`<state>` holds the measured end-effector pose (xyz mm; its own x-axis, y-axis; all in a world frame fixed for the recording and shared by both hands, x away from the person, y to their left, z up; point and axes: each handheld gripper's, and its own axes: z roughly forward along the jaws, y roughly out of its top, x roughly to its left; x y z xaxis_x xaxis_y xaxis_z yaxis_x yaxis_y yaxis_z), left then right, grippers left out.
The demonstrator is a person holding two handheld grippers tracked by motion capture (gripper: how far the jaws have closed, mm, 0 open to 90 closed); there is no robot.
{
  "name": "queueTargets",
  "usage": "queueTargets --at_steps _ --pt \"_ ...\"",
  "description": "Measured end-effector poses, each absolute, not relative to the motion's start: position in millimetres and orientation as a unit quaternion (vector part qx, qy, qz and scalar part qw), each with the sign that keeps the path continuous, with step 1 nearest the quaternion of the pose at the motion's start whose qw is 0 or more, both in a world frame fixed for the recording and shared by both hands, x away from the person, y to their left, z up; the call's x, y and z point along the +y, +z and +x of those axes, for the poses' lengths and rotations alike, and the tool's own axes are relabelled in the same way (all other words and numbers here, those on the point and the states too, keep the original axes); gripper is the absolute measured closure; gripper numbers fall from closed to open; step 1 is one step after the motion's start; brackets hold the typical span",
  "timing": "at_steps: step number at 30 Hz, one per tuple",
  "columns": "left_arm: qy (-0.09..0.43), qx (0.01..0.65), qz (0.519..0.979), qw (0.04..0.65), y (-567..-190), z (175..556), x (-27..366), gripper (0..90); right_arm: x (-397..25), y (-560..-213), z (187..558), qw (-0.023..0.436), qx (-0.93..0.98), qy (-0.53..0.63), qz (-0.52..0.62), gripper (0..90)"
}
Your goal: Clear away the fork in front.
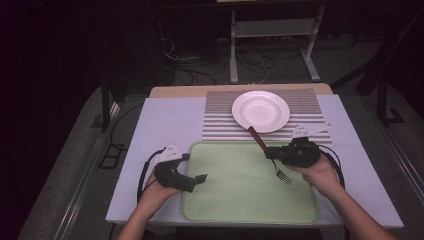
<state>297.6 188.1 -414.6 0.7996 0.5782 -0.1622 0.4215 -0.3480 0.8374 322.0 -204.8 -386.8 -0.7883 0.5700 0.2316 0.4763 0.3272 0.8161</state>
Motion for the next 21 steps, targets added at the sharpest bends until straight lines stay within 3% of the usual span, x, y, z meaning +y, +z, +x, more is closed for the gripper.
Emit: queueTargets --at_steps 21 --pt "0.076 0.296 0.809 0.502 -386.3 336.2 149.8 0.0 -210.6 -387.3 325.2 0.063 0.801 0.489 0.341 76.6"
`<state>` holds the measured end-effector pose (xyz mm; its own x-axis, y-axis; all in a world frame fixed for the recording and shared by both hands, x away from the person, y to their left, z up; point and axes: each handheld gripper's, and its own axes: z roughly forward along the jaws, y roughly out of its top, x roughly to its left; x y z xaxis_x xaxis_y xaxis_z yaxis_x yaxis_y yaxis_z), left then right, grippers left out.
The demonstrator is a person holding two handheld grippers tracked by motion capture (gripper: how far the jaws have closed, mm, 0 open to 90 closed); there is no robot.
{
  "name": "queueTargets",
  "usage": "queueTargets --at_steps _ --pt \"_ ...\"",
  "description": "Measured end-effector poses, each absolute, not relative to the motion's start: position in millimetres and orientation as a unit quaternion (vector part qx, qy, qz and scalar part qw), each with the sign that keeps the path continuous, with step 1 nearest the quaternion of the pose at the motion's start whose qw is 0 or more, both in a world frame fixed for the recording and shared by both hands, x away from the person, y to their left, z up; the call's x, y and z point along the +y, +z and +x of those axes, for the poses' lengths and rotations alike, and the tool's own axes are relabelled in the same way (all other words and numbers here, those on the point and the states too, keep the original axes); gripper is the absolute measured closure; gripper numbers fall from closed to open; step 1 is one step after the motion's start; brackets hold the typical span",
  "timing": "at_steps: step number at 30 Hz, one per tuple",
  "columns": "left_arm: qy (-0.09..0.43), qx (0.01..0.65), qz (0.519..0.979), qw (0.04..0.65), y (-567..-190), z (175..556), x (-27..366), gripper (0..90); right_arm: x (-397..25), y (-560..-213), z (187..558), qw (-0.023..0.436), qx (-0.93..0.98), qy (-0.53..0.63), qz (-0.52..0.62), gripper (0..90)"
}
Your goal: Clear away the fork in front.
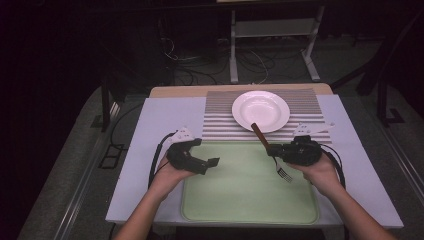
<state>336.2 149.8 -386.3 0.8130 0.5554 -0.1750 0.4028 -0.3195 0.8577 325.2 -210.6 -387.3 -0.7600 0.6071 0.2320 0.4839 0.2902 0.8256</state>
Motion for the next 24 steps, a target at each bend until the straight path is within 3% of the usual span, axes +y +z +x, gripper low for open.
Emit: queueTargets --at_steps 21,24 --pt "0.052 0.243 0.806 0.538 -362.5 368.2 83.4 0.0 -215.9 -388.4 330.3 0.07 0.793 0.494 0.349 76.6" --pt "0.043 0.24 0.804 0.543 -362.3 366.7 77.3 4.3 -214.4 -389.0 331.1 0.07 0.791 0.497 0.35 76.6"
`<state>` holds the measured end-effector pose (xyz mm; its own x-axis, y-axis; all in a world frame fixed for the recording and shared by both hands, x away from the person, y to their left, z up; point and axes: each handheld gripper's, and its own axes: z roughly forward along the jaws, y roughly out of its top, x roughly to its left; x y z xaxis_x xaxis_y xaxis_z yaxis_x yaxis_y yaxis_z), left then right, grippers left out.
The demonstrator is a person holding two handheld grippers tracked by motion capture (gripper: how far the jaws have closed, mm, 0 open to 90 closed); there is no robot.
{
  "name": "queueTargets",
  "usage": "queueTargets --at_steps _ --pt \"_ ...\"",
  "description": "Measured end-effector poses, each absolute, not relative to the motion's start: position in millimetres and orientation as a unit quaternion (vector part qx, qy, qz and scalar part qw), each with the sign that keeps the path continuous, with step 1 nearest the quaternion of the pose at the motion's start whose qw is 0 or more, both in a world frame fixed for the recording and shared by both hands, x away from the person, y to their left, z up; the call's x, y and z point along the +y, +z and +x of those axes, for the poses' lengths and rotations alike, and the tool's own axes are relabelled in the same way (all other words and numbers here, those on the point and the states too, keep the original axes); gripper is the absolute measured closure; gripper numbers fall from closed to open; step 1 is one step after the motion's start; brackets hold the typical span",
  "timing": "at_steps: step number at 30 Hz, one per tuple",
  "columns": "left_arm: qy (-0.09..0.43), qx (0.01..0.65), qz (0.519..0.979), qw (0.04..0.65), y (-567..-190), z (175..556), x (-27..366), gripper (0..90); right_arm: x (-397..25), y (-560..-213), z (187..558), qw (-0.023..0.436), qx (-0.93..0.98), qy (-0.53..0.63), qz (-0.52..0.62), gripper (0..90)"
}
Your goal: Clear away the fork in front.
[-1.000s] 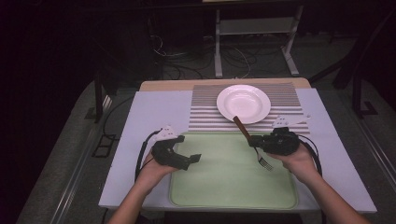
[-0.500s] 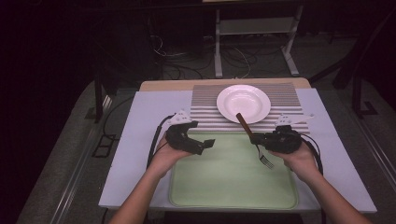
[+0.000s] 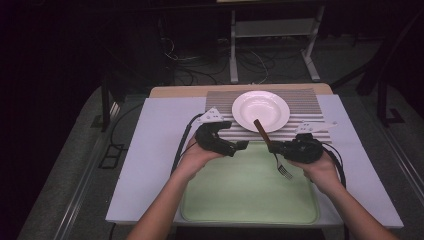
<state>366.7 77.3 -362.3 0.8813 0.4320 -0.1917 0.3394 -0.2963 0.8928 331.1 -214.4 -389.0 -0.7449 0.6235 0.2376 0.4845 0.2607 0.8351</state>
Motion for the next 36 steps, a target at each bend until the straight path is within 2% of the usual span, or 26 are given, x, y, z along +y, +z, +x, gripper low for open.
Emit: queueTargets --at_steps 5,8,13,14,17,21,23,26,27,30,36 --pt "0.041 0.238 0.804 0.543 -363.0 362.7 69.8 6.6 -208.9 -389.1 330.4 0.07 0.79 0.501 0.346 76.6" --pt "0.041 0.243 0.803 0.542 -364.5 360.8 65.4 13.2 -204.5 -388.4 328.5 0.069 0.79 0.504 0.341 76.6" --pt "0.038 0.246 0.8 0.546 -365.3 358.2 59.7 17.7 -199.7 -386.5 325.6 0.068 0.79 0.51 0.334 76.6" --pt "0.037 0.246 0.799 0.548 -364.8 357.3 58.7 22.5 -196.3 -386.2 324.5 0.067 0.791 0.512 0.329 76.6" --pt "0.035 0.248 0.797 0.55 -363.5 355.3 56.0 24.8 -192.4 -386.4 323.2 0.066 0.793 0.512 0.325 76.6" --pt "0.028 0.256 0.792 0.554 -362.7 354.4 54.6 35.2 -184.7 -386.7 320.7 0.065 0.796 0.511 0.318 76.6" --pt "0.022 0.262 0.789 0.555 -362.7 354.5 54.2 37.2 -181.6 -386.5 320.0 0.066 0.797 0.512 0.314 76.6" --pt "0.015 0.272 0.786 0.555 -363.6 354.6 53.4 48.6 -177.1 -386.4 319.3 0.069 0.797 0.513 0.311 76.6" --pt "0.012 0.275 0.785 0.555 -364.1 354.5 53.2 48.6 -177.1 -386.4 319.3 0.069 0.797 0.513 0.311 76.6" --pt "0.009 0.279 0.785 0.552 -366.0 354.4 52.8 57.2 -174.9 -386.3 318.5 0.075 0.798 0.512 0.31 76.6" --pt "-0.003 0.286 0.782 0.554 -366.8 353.7 51.4 66.1 -174.0 -386.2 318.0 0.078 0.798 0.512 0.309 76.6"
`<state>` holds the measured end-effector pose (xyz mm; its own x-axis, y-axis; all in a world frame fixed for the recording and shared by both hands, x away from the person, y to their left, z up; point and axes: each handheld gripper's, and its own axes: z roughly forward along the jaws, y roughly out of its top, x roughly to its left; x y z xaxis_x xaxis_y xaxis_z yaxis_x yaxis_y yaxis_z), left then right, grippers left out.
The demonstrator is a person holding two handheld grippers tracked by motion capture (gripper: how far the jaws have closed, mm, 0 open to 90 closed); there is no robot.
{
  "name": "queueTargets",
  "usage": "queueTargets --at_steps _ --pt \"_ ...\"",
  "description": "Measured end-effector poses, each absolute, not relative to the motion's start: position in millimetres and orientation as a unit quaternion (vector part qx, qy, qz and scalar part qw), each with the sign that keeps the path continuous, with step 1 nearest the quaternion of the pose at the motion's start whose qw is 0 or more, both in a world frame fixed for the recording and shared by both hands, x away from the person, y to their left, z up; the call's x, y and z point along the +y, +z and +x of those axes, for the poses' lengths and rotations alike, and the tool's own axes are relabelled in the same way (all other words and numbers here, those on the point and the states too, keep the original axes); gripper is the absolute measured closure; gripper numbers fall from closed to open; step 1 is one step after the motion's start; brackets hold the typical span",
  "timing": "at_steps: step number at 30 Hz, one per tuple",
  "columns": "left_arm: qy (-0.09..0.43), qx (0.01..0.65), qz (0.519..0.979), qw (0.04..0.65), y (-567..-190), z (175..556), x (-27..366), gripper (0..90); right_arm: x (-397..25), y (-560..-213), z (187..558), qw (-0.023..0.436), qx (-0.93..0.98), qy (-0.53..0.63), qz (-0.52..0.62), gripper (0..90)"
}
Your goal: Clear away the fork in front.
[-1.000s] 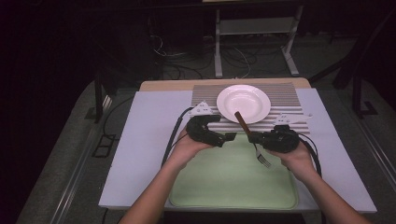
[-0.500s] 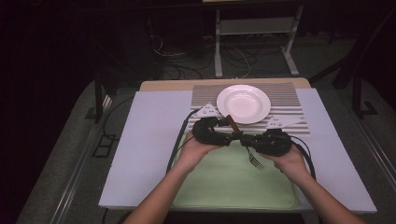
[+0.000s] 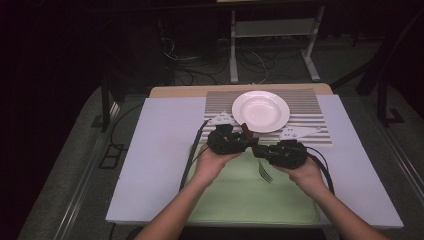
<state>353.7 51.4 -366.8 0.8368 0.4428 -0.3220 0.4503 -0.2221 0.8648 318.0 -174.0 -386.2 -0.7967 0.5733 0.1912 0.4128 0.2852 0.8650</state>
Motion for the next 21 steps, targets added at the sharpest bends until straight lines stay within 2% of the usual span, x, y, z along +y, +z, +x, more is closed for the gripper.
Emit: queueTargets --at_steps 2,13,14,15,16,17,18,19,20,21 --pt "-0.008 0.283 0.781 0.557 -366.1 352.0 50.3 73.6 -174.3 -384.9 317.4 0.081 0.796 0.513 0.31 76.8" --pt "-0.009 0.271 0.78 0.564 -360.0 349.4 52.2 78.1 -175.2 -381.9 315.2 0.088 0.793 0.523 0.299 74.3" --pt "-0.007 0.271 0.781 0.563 -359.4 349.9 53.6 78.8 -175.3 -382.3 315.5 0.09 0.795 0.521 0.298 63.8" --pt "-0.005 0.271 0.781 0.562 -359.0 350.5 55.4 78.8 -175.3 -382.3 315.5 0.09 0.795 0.521 0.298 63.8" --pt "-0.004 0.273 0.782 0.56 -358.6 351.5 57.8 79.6 -178.2 -383.6 316.1 0.091 0.793 0.523 0.298 56.5" --pt "-0.004 0.274 0.782 0.56 -358.2 352.4 60.4 79.6 -178.2 -383.6 316.1 0.091 0.793 0.523 0.298 56.5" --pt "-0.003 0.274 0.782 0.56 -357.7 353.0 63.2 80.1 -182.8 -384.7 317.6 0.087 0.791 0.526 0.3 49.5" --pt "-0.001 0.274 0.782 0.56 -357.1 353.5 66.0 80.1 -182.8 -384.7 317.6 0.087 0.791 0.526 0.3 49.5" --pt "0.001 0.275 0.783 0.557 -356.1 353.7 69.4 80.3 -190.0 -386.0 317.4 0.083 0.791 0.526 0.302 42.8" --pt "0.001 0.274 0.783 0.558 -354.9 353.5 72.8 80.3 -190.0 -386.0 317.4 0.083 0.791 0.526 0.302 42.8"
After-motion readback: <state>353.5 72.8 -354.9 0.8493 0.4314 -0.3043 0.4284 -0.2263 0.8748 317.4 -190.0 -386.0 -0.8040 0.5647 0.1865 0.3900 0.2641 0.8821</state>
